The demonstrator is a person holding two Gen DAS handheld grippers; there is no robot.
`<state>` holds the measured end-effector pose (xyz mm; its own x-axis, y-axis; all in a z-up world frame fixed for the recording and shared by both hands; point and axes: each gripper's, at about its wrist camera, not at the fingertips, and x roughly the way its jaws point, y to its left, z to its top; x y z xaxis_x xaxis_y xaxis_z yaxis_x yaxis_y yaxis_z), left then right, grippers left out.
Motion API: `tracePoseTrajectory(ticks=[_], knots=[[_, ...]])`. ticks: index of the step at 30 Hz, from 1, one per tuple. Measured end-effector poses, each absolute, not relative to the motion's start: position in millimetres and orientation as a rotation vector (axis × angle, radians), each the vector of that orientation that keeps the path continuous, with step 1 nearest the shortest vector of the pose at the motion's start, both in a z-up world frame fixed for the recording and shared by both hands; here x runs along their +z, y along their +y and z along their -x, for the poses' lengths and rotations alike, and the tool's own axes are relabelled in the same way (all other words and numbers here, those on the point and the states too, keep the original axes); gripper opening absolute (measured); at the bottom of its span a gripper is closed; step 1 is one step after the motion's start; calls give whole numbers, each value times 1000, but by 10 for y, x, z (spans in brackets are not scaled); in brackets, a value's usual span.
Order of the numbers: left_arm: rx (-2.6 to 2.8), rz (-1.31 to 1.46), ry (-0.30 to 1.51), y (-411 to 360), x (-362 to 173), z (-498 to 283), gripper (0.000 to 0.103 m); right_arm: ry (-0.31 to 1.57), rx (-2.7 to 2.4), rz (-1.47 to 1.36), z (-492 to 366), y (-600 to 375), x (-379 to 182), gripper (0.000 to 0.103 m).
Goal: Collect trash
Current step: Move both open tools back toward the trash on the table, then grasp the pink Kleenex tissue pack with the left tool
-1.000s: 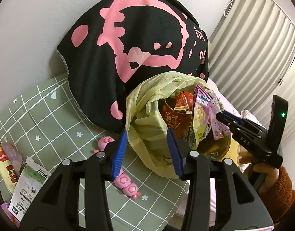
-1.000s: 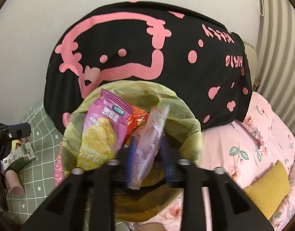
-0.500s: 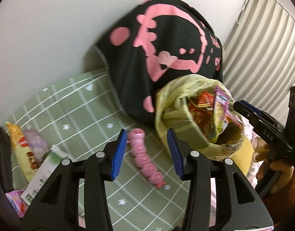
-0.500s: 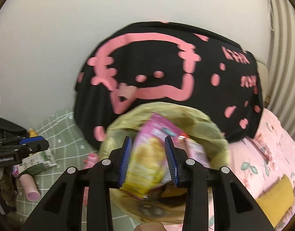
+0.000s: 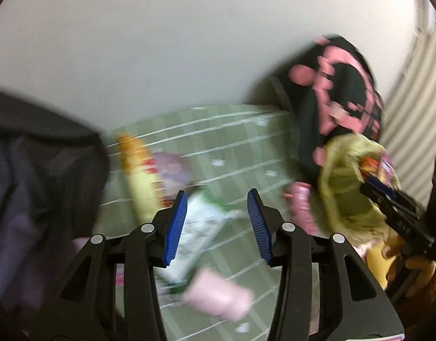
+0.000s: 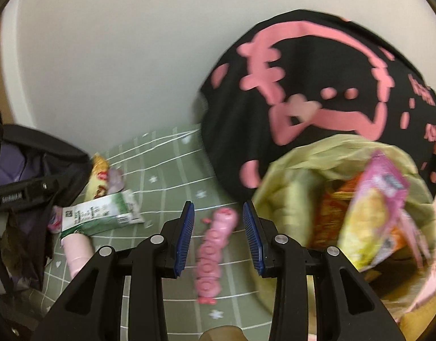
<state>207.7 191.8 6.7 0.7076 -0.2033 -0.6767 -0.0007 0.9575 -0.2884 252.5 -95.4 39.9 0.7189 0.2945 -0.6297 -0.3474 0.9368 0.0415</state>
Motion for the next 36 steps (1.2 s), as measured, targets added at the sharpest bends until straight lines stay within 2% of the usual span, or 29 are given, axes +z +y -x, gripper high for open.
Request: tracePoseTrajectory(ticks=[9,19,30,36], knots=[[103,429,789,2841,-135,-1694,42,743,507,108,-2540,-401,168,34],[26,426,949,2734,-486,-1660,42,807,600,155,-2550,23,-48,34],[-53,572,1052,2515,-672,-1578,42,840,557,118,-2751,-111,-175,34],[85,696,1050,2660,-836,-1599,42,833,560,117,-2808,-158,-175,34]])
